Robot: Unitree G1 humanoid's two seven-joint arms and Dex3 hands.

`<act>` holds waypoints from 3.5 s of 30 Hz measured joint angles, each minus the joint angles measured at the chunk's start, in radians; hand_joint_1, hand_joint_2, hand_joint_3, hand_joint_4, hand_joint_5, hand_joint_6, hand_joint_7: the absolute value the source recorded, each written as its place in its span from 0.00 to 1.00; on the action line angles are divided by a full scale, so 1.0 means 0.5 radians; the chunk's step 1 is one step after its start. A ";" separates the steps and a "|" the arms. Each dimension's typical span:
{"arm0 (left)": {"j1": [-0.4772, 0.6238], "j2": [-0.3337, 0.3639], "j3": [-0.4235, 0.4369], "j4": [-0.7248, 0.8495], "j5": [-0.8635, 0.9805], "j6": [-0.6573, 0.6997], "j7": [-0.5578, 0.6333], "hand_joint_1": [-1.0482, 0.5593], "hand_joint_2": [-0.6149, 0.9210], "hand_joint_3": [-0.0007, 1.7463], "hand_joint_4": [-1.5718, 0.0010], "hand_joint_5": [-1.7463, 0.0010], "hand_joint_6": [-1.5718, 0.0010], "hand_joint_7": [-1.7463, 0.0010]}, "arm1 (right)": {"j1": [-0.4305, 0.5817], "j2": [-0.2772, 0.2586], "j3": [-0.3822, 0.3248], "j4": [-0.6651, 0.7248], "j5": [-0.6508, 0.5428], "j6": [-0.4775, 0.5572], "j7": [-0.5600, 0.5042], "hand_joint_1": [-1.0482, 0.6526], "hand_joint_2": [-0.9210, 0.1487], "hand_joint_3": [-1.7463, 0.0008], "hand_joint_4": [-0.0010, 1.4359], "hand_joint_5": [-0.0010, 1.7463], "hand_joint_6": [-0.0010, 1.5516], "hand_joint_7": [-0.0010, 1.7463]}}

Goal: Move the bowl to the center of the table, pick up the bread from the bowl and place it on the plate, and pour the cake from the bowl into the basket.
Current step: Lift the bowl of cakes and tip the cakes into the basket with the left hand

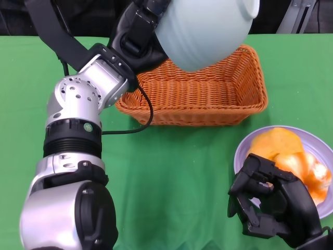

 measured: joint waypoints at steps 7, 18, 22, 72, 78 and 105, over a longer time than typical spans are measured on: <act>0.002 -0.004 0.032 0.010 -0.034 0.017 0.061 0.53 0.83 0.48 0.57 0.00 0.53 0.11 | 0.004 0.000 0.002 -0.010 0.007 0.000 0.000 0.54 0.36 0.35 0.50 1.00 0.42 0.85; 0.002 -0.009 0.055 0.014 -0.043 0.036 0.095 0.53 0.84 0.47 0.57 0.00 0.52 0.11 | 0.010 -0.001 0.005 -0.016 0.007 0.000 0.000 0.54 0.35 0.35 0.50 1.00 0.42 0.86; 0.002 -0.013 0.065 0.014 -0.049 0.040 0.127 0.53 0.87 0.46 0.56 0.00 0.53 0.10 | 0.011 -0.001 0.007 -0.016 0.007 0.000 0.000 0.55 0.35 0.35 0.50 1.00 0.42 0.86; 0.086 0.027 0.006 0.012 -0.047 0.028 0.035 0.53 0.90 0.40 0.56 0.03 0.53 0.13 | 0.003 0.014 0.046 0.108 0.004 -0.125 0.014 0.57 0.35 0.34 0.51 0.98 0.42 0.85; 0.111 -0.003 0.004 -0.137 -0.053 0.093 0.098 0.53 0.88 0.41 0.54 0.05 0.51 0.15 | 0.041 0.012 0.052 0.049 -0.013 -0.102 -0.002 0.56 0.37 0.34 0.52 0.98 0.43 0.85; 0.193 -0.023 -0.156 -0.241 0.084 -0.100 0.261 0.55 0.83 0.58 0.53 0.05 0.52 0.14 | 0.043 0.001 0.047 0.037 -0.014 -0.079 0.005 0.56 0.38 0.32 0.52 0.97 0.44 0.84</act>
